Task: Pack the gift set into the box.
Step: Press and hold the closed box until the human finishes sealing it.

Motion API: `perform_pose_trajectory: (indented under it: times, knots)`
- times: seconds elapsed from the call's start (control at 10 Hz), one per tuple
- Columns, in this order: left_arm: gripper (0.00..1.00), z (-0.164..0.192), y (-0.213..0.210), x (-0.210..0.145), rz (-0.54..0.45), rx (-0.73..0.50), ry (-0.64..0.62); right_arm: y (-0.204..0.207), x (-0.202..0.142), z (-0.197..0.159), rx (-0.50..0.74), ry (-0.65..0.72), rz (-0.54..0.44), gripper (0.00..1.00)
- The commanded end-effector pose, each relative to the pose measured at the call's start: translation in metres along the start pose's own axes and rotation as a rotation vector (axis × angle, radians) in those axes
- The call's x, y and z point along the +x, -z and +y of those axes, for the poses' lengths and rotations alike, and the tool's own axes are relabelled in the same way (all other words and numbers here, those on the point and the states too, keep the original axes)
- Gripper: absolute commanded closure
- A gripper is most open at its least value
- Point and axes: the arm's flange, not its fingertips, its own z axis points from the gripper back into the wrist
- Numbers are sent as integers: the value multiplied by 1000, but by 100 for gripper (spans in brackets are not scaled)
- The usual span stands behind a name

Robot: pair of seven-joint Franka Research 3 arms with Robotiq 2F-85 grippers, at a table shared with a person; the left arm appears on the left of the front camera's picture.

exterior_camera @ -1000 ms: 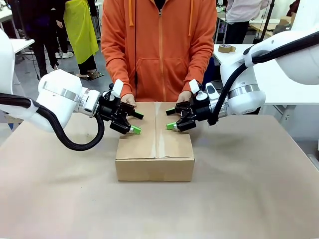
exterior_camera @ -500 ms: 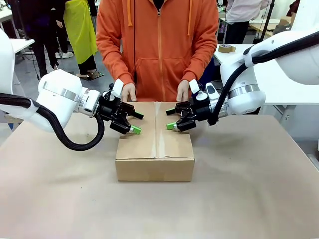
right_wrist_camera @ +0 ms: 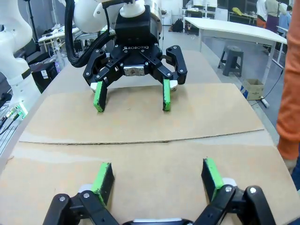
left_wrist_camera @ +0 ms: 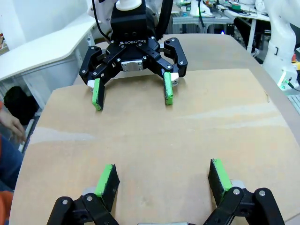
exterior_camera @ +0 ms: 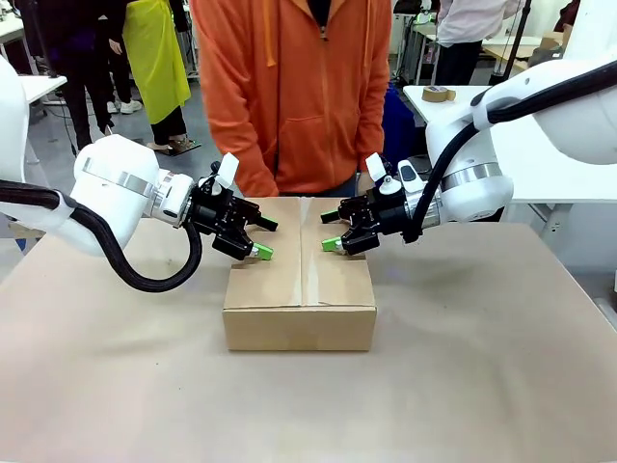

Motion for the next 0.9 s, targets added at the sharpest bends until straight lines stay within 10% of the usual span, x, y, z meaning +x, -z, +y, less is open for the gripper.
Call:
perform_pose_trajectory:
  times: [0.0, 0.8]
  knots:
    - [0, -1, 1, -1, -2, -5, -1, 1, -1, -1, 4, 2, 18, 0]
    - [0, -1, 1, -1, -2, -5, -1, 1, -1, -1, 4, 2, 18, 0]
